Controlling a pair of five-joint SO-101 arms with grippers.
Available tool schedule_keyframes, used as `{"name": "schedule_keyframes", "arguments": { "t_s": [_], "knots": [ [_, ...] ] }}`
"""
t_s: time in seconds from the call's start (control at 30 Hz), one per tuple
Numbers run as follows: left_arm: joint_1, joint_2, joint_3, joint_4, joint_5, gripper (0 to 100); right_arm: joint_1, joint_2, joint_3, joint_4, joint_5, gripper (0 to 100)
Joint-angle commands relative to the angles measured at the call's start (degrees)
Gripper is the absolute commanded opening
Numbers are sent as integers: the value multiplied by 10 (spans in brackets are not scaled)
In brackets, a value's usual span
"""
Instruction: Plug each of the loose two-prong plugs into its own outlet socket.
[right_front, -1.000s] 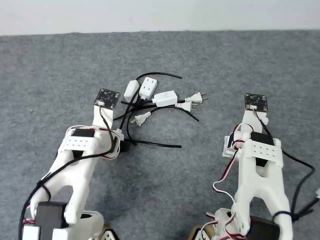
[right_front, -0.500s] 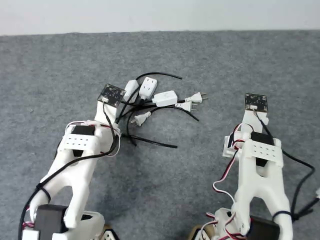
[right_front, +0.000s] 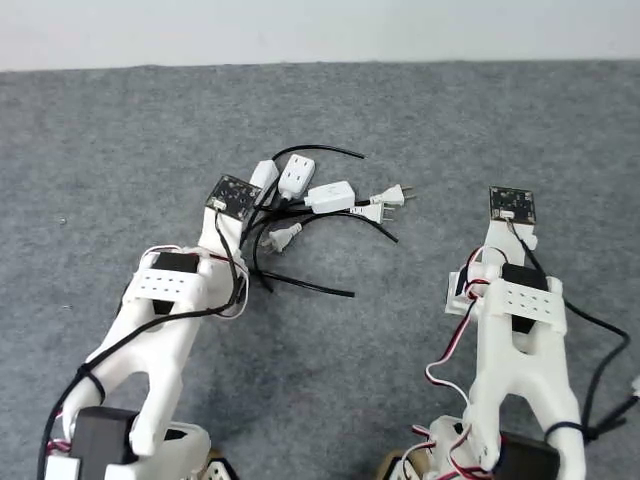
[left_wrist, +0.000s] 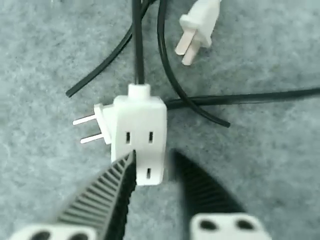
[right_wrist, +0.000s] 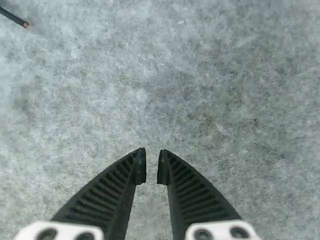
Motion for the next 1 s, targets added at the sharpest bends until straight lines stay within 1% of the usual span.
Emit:
{"name": "schedule_keyframes", "arguments": {
  "t_s": [0.0, 0.17, 0.27, 0.37, 0.43, 0.53, 0.87, 0.97],
  "knots": [
    [-14, 4, -7, -9, 27, 258, -6, -1, -4, -7, 7, 61],
    [-16, 4, -17, -16, 27, 254, -6, -1, -4, -7, 7, 61],
    [-39, 8, -35, -33, 24, 254, -6, -1, -4, -7, 7, 61],
    [-62, 8, -43, -52, -11, 254, -6, -1, -4, -7, 7, 61],
    [-69, 5, -44, -49, -35, 254, -6, -1, -4, -7, 7, 61],
    [-65, 11, -37, -48, -64, 254, -6, -1, -4, -7, 7, 61],
    [-45, 18, -28, -47, -113, 254, -7, -1, -4, -7, 7, 61],
    [-30, 21, -29, -22, -130, 253, -7, -1, -4, -7, 7, 61]
  ]
}}
